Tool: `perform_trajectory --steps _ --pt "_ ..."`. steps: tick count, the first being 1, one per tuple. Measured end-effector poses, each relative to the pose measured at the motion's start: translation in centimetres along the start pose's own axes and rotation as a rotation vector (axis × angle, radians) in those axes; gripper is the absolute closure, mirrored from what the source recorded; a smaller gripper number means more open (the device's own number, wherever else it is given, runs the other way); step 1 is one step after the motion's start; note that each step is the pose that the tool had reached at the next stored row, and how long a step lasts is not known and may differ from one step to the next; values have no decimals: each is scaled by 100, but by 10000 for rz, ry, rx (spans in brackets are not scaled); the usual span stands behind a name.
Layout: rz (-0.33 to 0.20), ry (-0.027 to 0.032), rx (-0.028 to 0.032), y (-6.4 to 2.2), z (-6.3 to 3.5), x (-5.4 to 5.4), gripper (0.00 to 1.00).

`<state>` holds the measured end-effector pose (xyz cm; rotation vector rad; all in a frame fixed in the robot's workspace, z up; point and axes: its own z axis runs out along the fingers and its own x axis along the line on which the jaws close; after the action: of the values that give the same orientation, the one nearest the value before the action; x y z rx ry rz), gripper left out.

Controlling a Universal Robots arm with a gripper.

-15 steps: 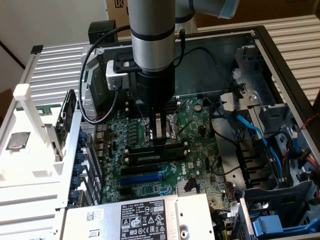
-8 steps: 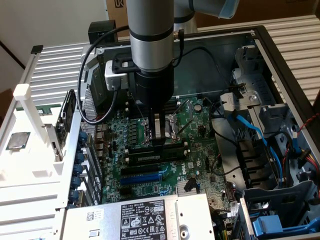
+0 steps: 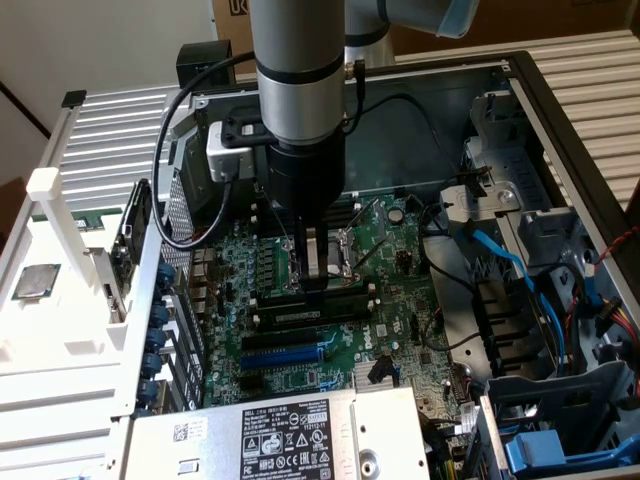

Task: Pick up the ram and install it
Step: 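Press down the ram until it locks into place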

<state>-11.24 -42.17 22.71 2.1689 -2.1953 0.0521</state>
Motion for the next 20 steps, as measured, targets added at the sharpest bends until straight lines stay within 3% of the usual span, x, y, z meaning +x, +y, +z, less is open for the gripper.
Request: perform_trajectory --steps 7,11,20 --pt "0 -5 -1 3 -206 13 90" --pt "3 -6 0 3 -224 14 90" --pt "1526 -27 -97 3 -225 14 90"
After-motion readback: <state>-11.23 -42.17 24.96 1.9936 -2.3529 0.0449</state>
